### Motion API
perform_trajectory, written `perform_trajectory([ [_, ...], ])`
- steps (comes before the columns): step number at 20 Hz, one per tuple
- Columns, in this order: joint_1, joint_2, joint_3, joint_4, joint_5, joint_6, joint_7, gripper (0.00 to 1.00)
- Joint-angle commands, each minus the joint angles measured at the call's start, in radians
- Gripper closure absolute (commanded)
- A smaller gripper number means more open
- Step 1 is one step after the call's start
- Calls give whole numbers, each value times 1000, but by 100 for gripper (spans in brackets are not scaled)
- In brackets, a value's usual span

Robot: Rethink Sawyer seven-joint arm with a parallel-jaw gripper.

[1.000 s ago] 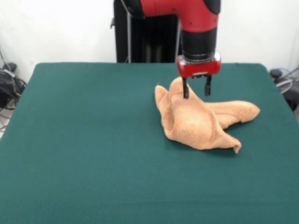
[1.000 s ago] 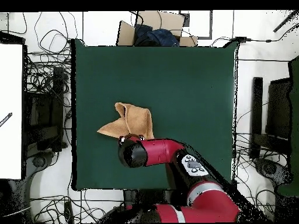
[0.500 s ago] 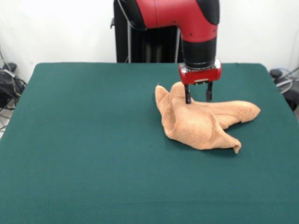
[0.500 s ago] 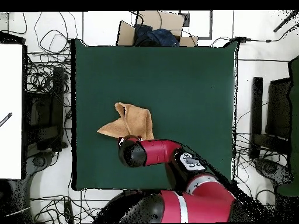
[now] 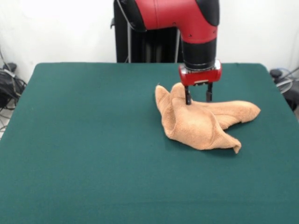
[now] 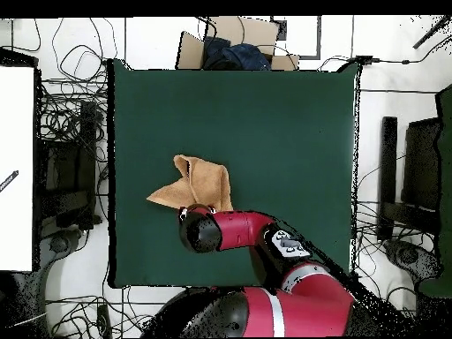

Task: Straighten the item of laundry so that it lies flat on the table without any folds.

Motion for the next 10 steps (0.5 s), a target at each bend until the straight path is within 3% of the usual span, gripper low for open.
perform_trajectory([
  [1,12,-10,7,-73,3,-23,115,0],
  [10,-15,-40,29,-70,-7,-64,115,0],
])
